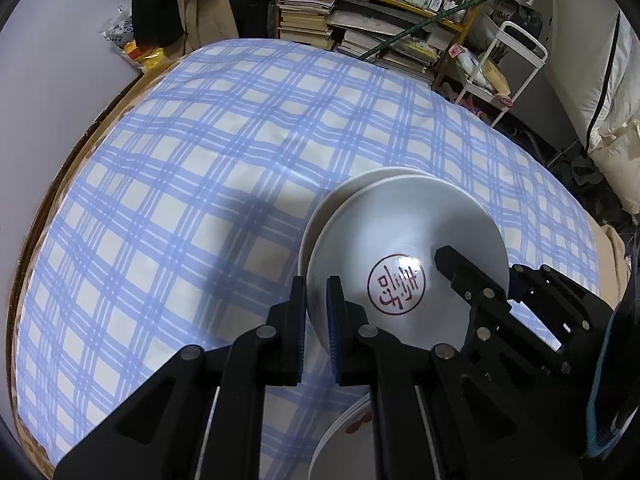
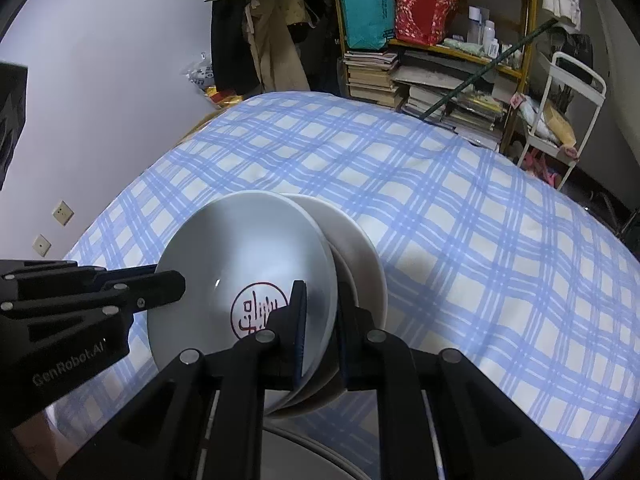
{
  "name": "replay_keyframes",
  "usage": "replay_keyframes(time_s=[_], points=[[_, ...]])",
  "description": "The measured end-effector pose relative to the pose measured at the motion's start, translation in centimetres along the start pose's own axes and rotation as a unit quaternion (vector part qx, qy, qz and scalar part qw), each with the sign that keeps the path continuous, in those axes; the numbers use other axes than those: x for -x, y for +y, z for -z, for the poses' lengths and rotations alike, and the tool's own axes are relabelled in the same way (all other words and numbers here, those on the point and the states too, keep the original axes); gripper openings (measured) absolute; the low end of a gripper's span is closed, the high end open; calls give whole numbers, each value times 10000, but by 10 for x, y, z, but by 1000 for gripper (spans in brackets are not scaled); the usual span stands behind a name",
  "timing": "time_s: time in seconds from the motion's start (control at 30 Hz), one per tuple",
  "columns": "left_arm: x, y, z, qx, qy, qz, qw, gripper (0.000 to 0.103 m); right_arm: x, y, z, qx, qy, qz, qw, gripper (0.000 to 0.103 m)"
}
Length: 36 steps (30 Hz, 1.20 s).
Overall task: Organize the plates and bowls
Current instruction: 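Lift the logo bowl with both tools and carry it over the nested white bowls, then lower the logo bowl into the nested white bowls and open both tools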
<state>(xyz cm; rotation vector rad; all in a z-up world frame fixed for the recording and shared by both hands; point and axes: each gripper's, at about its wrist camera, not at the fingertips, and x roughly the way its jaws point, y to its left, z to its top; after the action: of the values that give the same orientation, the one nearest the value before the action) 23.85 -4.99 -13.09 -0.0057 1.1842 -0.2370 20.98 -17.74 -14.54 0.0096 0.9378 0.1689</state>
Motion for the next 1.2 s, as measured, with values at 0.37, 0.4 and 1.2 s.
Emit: replay_keyframes(time_s=[0.37, 0.4, 1.2], points=[[1, 2, 0, 57, 8, 74, 10000, 10, 6, 9, 7, -24, -231, 402, 9989, 15], [1, 2, 0, 64, 15, 77, 9999, 10, 7, 10, 7, -1, -251, 426, 9988, 15], [8, 5, 1, -37, -168, -205, 9996, 15, 21, -1, 6, -123, -493, 487, 9975, 21]])
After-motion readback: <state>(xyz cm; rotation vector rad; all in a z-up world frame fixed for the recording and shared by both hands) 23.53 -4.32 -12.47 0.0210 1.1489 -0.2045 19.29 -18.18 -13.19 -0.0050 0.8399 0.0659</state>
